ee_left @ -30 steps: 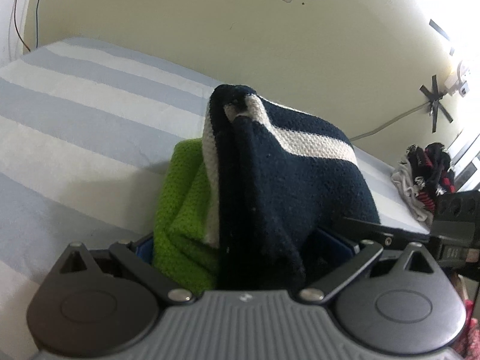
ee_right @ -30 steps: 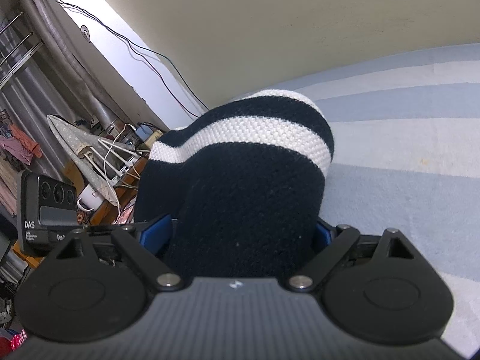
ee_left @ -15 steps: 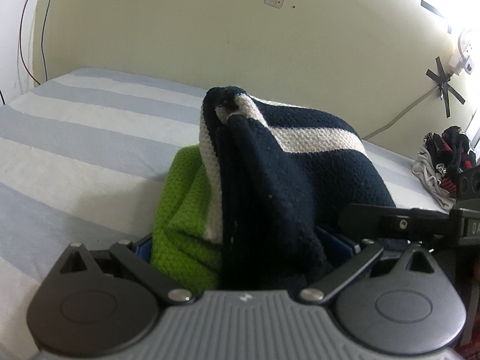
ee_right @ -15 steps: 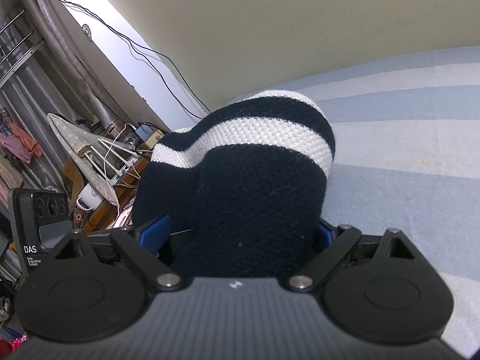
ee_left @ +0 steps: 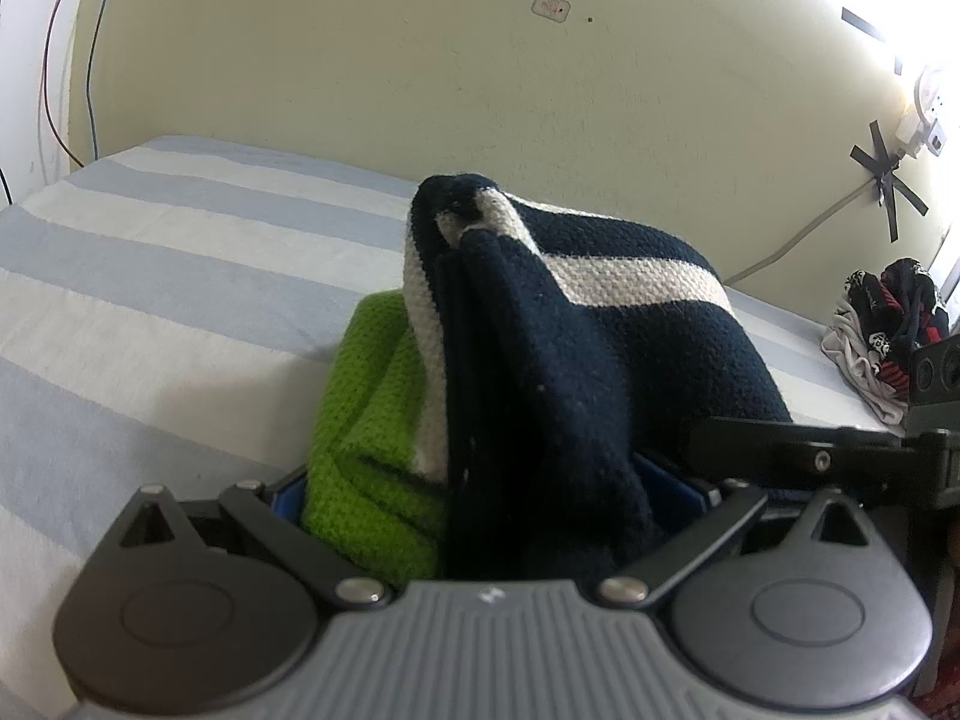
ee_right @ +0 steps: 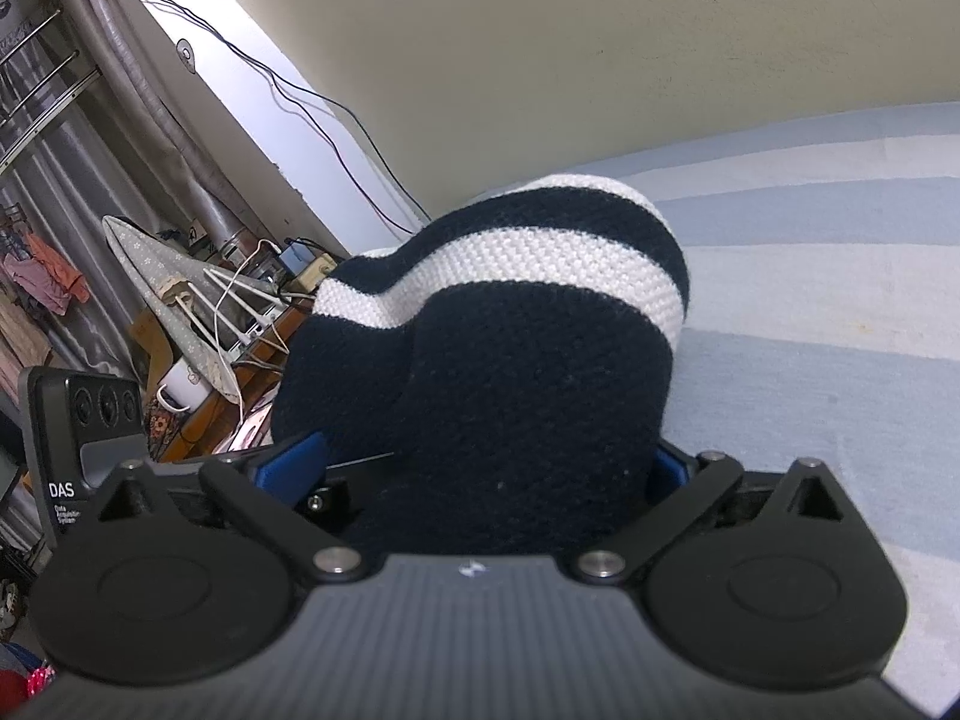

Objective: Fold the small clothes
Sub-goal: 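Hold the folded bundle pinched between both grippers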

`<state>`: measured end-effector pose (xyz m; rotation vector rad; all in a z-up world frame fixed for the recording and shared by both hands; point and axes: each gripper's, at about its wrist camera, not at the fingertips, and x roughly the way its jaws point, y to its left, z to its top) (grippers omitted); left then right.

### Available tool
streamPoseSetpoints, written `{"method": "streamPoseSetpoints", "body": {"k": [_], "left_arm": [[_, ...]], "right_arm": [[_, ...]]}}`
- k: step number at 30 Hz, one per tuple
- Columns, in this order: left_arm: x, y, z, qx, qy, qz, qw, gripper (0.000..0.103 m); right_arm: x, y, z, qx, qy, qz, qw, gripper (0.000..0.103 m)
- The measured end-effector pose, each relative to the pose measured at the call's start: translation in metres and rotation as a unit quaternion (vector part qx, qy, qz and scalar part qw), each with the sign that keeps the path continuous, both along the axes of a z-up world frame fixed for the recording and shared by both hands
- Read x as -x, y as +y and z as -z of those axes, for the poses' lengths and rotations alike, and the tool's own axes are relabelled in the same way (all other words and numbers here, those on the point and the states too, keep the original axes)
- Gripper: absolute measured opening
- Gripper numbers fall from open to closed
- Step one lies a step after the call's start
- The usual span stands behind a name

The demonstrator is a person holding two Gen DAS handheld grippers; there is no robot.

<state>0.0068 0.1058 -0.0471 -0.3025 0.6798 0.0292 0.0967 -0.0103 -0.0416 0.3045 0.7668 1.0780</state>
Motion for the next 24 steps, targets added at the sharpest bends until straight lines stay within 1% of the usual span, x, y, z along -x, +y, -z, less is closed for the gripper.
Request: {"method": "streamPoseSetpoints", "body": {"k": [15,21,24], "left_arm": [[-0.0019,-0.0001,-0.0004,0.001,0.0,0.002,1.0,0.103],[-0.0015,-0.0002,-0.0008,-0.001,0.0,0.001,1.0,0.103],[-0.0014,0.0,-0.0007,-0.001,0.0,0.001,1.0,0.103]], "right_arm": [[0.0001,0.0003,-0.0006,0.002,0.0,0.001,1.0,0.103],[0.0076,0.0008,-0.0042,0.03,-0.027,0.031,0.999,0.103],[0.0074,0.0012,-0.0035,0.036,-0.03,0.037,0.998,0.103]]}}
